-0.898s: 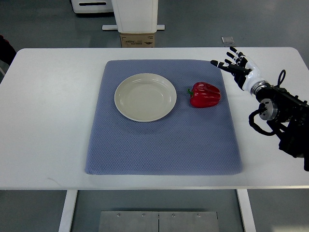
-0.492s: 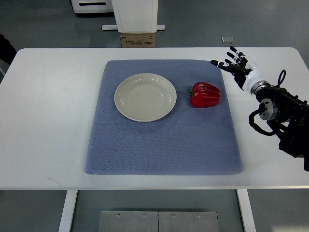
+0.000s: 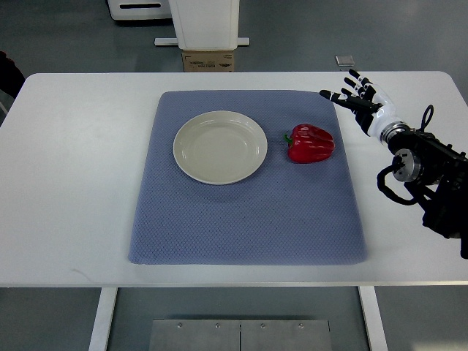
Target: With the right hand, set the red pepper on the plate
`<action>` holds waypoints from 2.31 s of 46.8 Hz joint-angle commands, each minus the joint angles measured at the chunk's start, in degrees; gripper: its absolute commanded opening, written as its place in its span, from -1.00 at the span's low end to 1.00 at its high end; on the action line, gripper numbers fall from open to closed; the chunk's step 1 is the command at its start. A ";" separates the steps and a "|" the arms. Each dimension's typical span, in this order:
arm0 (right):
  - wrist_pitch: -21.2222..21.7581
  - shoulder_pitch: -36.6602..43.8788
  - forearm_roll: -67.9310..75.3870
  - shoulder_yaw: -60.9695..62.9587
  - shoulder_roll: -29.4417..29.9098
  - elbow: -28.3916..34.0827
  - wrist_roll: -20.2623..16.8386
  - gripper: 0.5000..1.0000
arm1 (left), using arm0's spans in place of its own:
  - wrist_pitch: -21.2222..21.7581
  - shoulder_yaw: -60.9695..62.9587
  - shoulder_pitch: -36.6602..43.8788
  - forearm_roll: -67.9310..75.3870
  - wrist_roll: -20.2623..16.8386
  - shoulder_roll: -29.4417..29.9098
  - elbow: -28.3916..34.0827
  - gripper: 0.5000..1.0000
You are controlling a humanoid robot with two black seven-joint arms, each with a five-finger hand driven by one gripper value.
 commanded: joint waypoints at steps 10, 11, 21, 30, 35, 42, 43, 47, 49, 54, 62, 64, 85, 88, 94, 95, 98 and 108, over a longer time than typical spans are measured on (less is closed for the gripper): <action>0.00 -0.13 -0.08 0.09 0.10 0.00 0.08 1.00 | 0.00 0.00 0.01 0.03 0.00 0.00 0.00 1.00; 0.00 -0.13 0.00 0.09 0.10 0.00 0.08 1.00 | 0.00 0.00 0.01 0.03 0.00 0.00 0.00 1.00; 0.00 -0.13 0.00 0.09 0.10 0.00 0.16 1.00 | 0.00 0.00 0.01 0.03 0.00 0.00 0.00 1.00; 0.00 -0.31 0.00 0.00 0.10 -0.09 0.16 1.00 | 0.00 0.00 0.01 0.03 0.00 0.00 0.00 1.00; 0.00 -0.75 0.00 0.00 0.01 -0.09 0.16 1.00 | 0.00 0.00 0.01 -0.05 0.00 0.00 0.00 1.00; 0.09 -0.75 0.00 0.00 -0.08 -0.09 0.16 1.00 | 0.00 0.00 0.01 0.03 0.00 0.00 0.00 1.00; 0.09 -0.75 0.00 0.00 -0.08 -0.09 0.16 1.00 | 0.00 0.00 0.01 0.03 0.00 0.00 0.00 1.00; 0.09 -0.66 0.00 0.00 -0.17 0.00 0.16 1.00 | 0.00 0.00 0.01 0.03 0.00 0.00 0.00 1.00; 0.09 -0.57 0.00 0.00 -0.25 0.00 0.16 1.00 | 0.00 0.00 0.01 0.03 0.00 0.00 0.00 1.00; 0.09 -0.48 0.00 0.09 -0.43 -0.09 0.16 1.00 | 0.00 0.00 0.01 0.03 0.00 0.00 0.00 1.00; 0.09 -0.57 0.00 0.09 -0.34 0.00 0.16 1.00 | 0.00 0.00 0.01 -0.05 0.09 0.00 0.00 1.00; 0.09 -0.57 0.00 0.09 -0.25 0.00 0.16 1.00 | 0.00 0.00 0.01 0.03 0.00 0.00 0.00 1.00; 0.09 -0.39 0.00 0.44 -0.08 0.00 0.69 1.00 | 0.00 0.00 0.01 0.03 0.00 0.00 0.00 1.00; 0.09 -0.39 0.00 0.44 -0.08 0.00 1.57 1.00 | 0.00 0.00 0.01 0.03 0.00 0.00 0.00 1.00; 0.09 -0.66 0.00 0.44 0.01 0.17 2.18 1.00 | 0.00 0.00 0.01 0.03 0.00 0.00 0.00 1.00; 0.09 -0.75 0.00 0.44 0.01 0.17 2.18 1.00 | 0.00 0.00 0.01 -0.05 0.00 0.00 0.00 1.00; 0.09 -0.75 0.00 0.44 0.01 0.26 2.27 1.00 | 0.00 0.00 0.01 0.03 0.00 0.00 0.00 1.00; 0.09 -0.92 0.00 0.35 -0.08 0.79 2.18 1.00 | 0.00 0.00 0.01 0.03 0.00 0.00 0.00 1.00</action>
